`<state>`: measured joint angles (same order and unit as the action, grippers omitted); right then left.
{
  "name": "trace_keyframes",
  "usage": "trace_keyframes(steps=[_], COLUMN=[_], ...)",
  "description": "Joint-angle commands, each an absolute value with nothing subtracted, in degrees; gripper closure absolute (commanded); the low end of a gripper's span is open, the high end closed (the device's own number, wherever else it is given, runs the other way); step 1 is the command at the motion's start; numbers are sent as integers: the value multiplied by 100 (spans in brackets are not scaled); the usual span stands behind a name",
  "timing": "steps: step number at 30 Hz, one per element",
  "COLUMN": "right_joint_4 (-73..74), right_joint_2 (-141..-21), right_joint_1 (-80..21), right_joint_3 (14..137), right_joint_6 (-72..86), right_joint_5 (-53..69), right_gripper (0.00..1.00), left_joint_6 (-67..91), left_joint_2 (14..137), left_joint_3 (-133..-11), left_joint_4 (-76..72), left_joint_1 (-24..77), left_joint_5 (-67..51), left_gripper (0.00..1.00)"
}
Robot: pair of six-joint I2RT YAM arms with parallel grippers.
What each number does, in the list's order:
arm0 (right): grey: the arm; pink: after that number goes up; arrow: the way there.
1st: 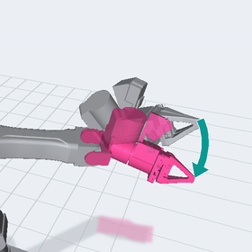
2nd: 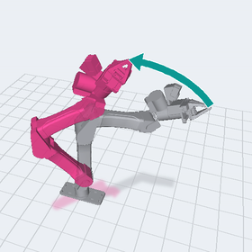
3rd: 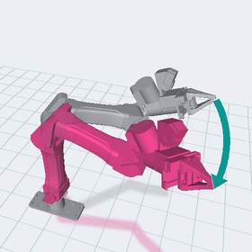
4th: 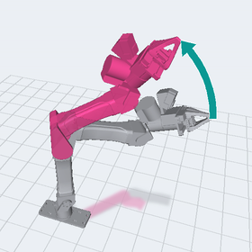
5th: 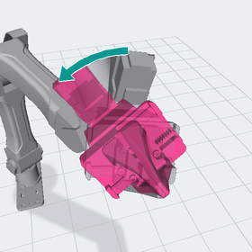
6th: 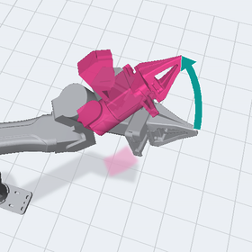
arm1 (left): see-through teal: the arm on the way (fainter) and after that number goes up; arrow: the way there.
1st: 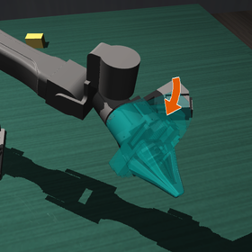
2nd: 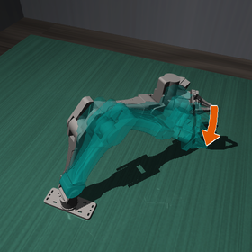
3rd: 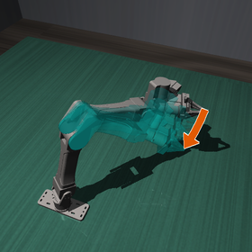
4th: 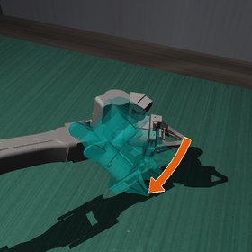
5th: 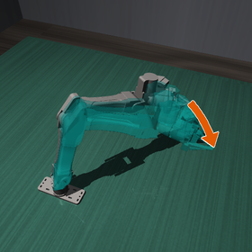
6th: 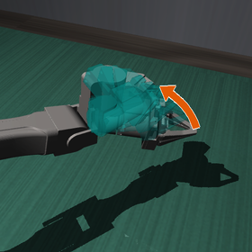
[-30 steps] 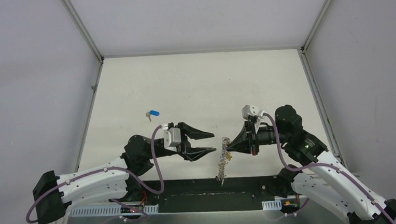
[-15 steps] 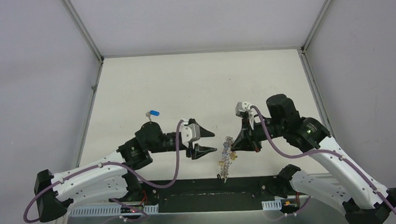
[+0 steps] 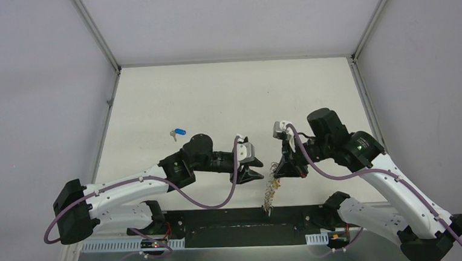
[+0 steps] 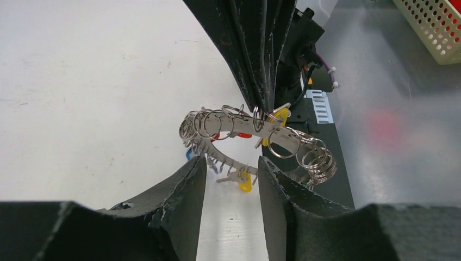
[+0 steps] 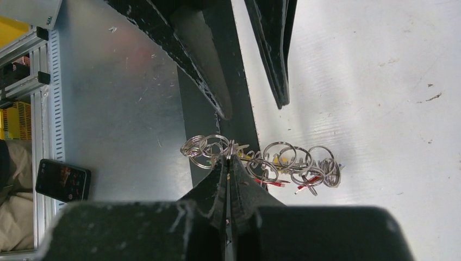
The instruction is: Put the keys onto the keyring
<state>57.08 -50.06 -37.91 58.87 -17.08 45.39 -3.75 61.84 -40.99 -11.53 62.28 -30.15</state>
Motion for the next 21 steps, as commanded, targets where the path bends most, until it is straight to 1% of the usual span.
trace_keyframes(steps=[1,8,13,16,21], right_joint_4=[5523,5426,5389,5350,5285], right_joint_2=[-4928,-4861,-4855,-4854,-4852], right_joint_1=[-3813,-3814,-3814,-3814,-3814], right_joint_3=[6018,5935,5893,5865,5827], right_joint_6=[-1854,-1854,-1854,-1839,-1793], right_joint_5=[4697,4744,4755,4782,4783], right_gripper=[100,100,100,100,100], left_joint_6=[-96,67,216,298,342], left_joint_2=[6424,6825,6883,6897,6951], left_joint_3=[-4318,-4530,-4579,-4583,-4609], left_joint_4=[-1916,-2176,-2274,-2344,-2352], left_joint_1=[6259,6264,6260,6260,6260], left_joint_5=[-3560,-4081,-4091,-4114,-4187], left_gripper=[61,66,67,70,78])
